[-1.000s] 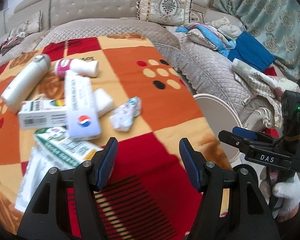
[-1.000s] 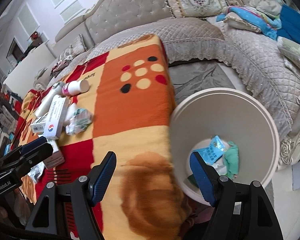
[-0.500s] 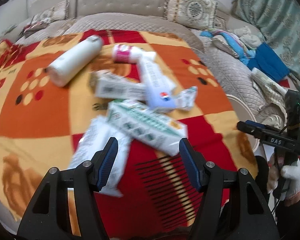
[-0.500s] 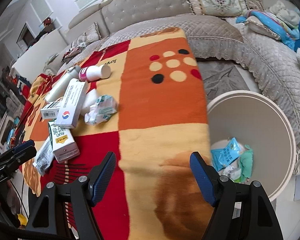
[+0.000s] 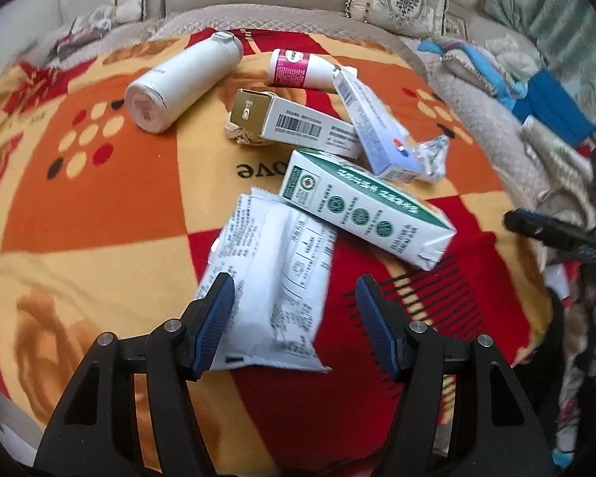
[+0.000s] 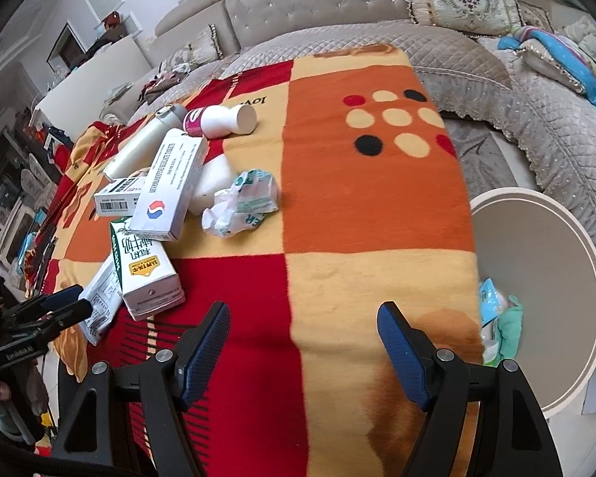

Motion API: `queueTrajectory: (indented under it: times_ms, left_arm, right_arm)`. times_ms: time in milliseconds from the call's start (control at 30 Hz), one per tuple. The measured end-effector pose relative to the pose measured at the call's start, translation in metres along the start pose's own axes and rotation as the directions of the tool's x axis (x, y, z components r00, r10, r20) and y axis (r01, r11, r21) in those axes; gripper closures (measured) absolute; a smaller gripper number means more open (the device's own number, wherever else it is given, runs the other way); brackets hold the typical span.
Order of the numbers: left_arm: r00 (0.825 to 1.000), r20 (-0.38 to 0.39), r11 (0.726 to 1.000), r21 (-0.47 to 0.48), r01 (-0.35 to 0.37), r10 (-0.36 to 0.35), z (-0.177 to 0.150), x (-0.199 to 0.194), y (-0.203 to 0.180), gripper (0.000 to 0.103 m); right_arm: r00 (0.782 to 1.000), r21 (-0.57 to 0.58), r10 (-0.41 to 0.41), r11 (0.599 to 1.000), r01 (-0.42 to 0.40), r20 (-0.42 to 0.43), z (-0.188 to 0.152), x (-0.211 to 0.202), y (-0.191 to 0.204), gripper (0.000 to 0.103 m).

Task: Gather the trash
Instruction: 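Grasp the white wipes packet with the left tool while the right grasps the milk carton, then carry the wipes packet and milk carton over the white bin with both tools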

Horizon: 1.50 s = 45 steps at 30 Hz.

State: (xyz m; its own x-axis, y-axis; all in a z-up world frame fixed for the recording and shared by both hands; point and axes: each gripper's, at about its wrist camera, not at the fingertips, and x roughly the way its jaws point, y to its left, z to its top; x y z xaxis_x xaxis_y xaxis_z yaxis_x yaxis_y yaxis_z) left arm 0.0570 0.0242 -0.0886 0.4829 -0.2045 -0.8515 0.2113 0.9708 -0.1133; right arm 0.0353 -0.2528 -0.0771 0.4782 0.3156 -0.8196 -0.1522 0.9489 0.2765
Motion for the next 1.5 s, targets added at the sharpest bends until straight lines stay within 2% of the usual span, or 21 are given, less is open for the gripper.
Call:
queueTrajectory:
  times_ms: [100, 267, 533, 600, 700, 867, 900, 933, 1067, 1167, 1233, 1267, 1333, 1400, 1500]
  left_arm:
    - [1.0, -0.006, 1.0, 0.002, 0.01, -0.01, 0.002, 0.005, 0.005, 0.04]
    - [0.999, -0.038, 0.999, 0.024, -0.024, 0.025, 0.006, 0.021, 0.013, 0.04]
    - [0.997, -0.078, 1.0, 0.031, -0.008, 0.01, 0.008, 0.032, 0.019, 0.042]
    - [0.997, -0.075, 1.0, 0.027, -0.004, 0.006, 0.006, 0.027, 0.022, 0.054]
    - [0.998, -0.063, 0.999, 0.03, -0.018, 0.02, 0.002, 0.017, 0.028, 0.065]
    - [0.997, -0.052, 0.999, 0.013, -0.048, 0.048, -0.005, 0.008, 0.038, 0.069]
    - [0.997, -0.052, 0.999, 0.005, -0.051, 0.051, -0.006, 0.007, 0.04, 0.07]
    - [0.997, -0.052, 0.999, -0.003, -0.053, 0.053, -0.007, 0.006, 0.041, 0.07]
    - [0.998, -0.055, 0.999, -0.035, -0.039, 0.037, -0.01, 0.001, 0.046, 0.07]
    - [0.999, -0.039, 0.998, -0.057, 0.021, -0.023, -0.009, -0.002, 0.05, 0.068]
    - [0.999, -0.035, 0.998, -0.056, 0.037, -0.039, -0.007, -0.002, 0.05, 0.057]
    - [0.999, -0.032, 0.998, -0.051, 0.042, -0.043, -0.006, -0.001, 0.048, 0.046]
    - [0.998, -0.031, 0.998, -0.043, 0.049, -0.05, -0.006, 0.001, 0.045, 0.042]
    - [0.998, -0.052, 0.999, -0.025, 0.039, -0.04, -0.005, 0.007, 0.042, 0.038]
    - [0.998, -0.063, 1.0, 0.014, -0.021, 0.022, -0.004, 0.018, 0.038, 0.038]
  right_arm:
    - [0.999, -0.009, 0.049, 0.999, -0.049, -0.001, 0.002, -0.001, 0.01, 0.029]
    - [0.991, -0.058, 0.134, 0.989, -0.136, -0.03, 0.007, 0.006, 0.041, 0.029]
    - [0.977, -0.145, 0.191, 0.968, -0.203, -0.092, 0.018, 0.029, 0.087, 0.029]
    - [0.976, -0.172, 0.193, 0.963, -0.208, -0.104, 0.02, 0.036, 0.097, 0.029]
    - [0.973, -0.216, 0.195, 0.952, -0.219, -0.124, 0.024, 0.048, 0.11, 0.029]
    - [0.969, -0.26, 0.181, 0.94, -0.221, -0.168, 0.03, 0.075, 0.126, 0.029]
    - [0.966, -0.257, 0.187, 0.939, -0.23, -0.179, 0.03, 0.082, 0.129, 0.033]
    - [0.965, -0.256, 0.187, 0.939, -0.23, -0.182, 0.029, 0.084, 0.13, 0.042]
    - [0.971, -0.291, 0.18, 0.931, -0.22, -0.16, 0.017, 0.072, 0.131, 0.045]
    - [0.982, -0.351, 0.131, 0.92, -0.172, -0.137, 0.003, 0.055, 0.131, 0.045]
    - [0.987, -0.365, 0.087, 0.922, -0.132, -0.138, -0.006, 0.046, 0.124, 0.045]
    - [0.989, -0.367, 0.07, 0.923, -0.115, -0.133, -0.01, 0.041, 0.121, 0.045]
    - [0.989, -0.348, 0.049, 0.933, -0.095, -0.138, -0.017, 0.034, 0.111, 0.045]
    - [0.988, -0.323, 0.036, 0.943, -0.084, -0.151, -0.02, 0.031, 0.103, 0.045]
    - [0.99, -0.31, 0.011, 0.949, -0.056, -0.144, -0.022, 0.032, 0.102, 0.041]
